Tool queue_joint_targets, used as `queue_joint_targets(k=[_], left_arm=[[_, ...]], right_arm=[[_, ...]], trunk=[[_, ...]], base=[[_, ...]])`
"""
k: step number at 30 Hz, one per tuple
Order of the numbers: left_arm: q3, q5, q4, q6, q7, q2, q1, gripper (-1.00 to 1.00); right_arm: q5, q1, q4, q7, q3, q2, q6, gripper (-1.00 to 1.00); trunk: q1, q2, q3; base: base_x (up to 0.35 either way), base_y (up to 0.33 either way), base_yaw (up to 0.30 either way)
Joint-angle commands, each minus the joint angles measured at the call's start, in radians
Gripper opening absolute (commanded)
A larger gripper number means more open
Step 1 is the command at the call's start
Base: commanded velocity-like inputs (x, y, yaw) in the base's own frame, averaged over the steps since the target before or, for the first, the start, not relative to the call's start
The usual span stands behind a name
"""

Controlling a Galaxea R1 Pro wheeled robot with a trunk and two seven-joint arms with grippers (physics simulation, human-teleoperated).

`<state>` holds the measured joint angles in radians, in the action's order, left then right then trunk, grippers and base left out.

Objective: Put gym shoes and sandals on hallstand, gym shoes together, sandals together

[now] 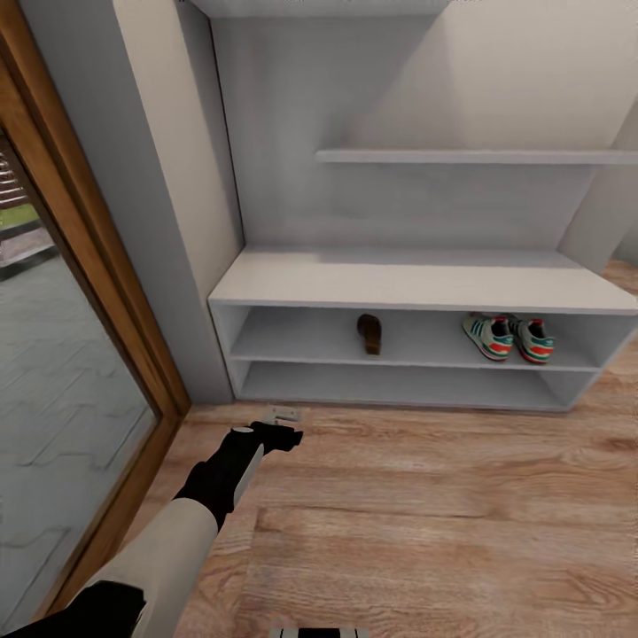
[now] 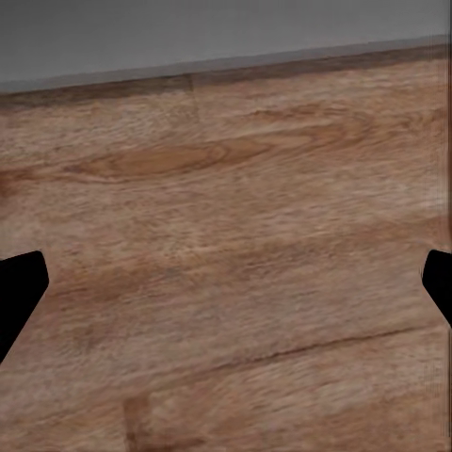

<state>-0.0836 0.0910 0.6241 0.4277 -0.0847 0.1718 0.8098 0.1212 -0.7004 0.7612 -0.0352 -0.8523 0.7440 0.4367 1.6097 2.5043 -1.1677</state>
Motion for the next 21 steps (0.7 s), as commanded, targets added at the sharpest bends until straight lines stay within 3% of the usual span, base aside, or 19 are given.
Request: queue_joint_targets(k=[1,10,17,21], left_arm=[[0.001,0.010,0.002,0.005,-0.006,0.000,0.000,1.00],[0.001,0.009,0.002,0.005,-0.006,0.000,0.000,1.00],[0.001,0.006,0.002,0.005,-0.006,0.000,0.000,1.00],[0.002,-0.012,0.002,-0.027,-0.007,-0.010,-0.001,1.00]], right_arm=[[0.014,-0.001,0.001,-0.005,-0.001,0.000,0.005,-1.00],[0.014,-0.001,0.001,-0.006,-0.001,0.000,0.005,-1.00],[0.011,-0.001,0.001,-0.006,0.000,0.000,0.005,-1.00],[-0.048,-0.001,0.001,-0.006,0.001,-0.001,0.005,-1.00]], trunk=[[-0.001,0.000,-0.001],[-0.001,0.000,-0.001],[-0.001,0.000,-0.001],[-0.001,0.000,-0.001]], base=[[-0.279,0.000,0.000],[-0.061,0.001,0.000],[-0.001,0.123,0.000],[0.000,0.018,0.000]])
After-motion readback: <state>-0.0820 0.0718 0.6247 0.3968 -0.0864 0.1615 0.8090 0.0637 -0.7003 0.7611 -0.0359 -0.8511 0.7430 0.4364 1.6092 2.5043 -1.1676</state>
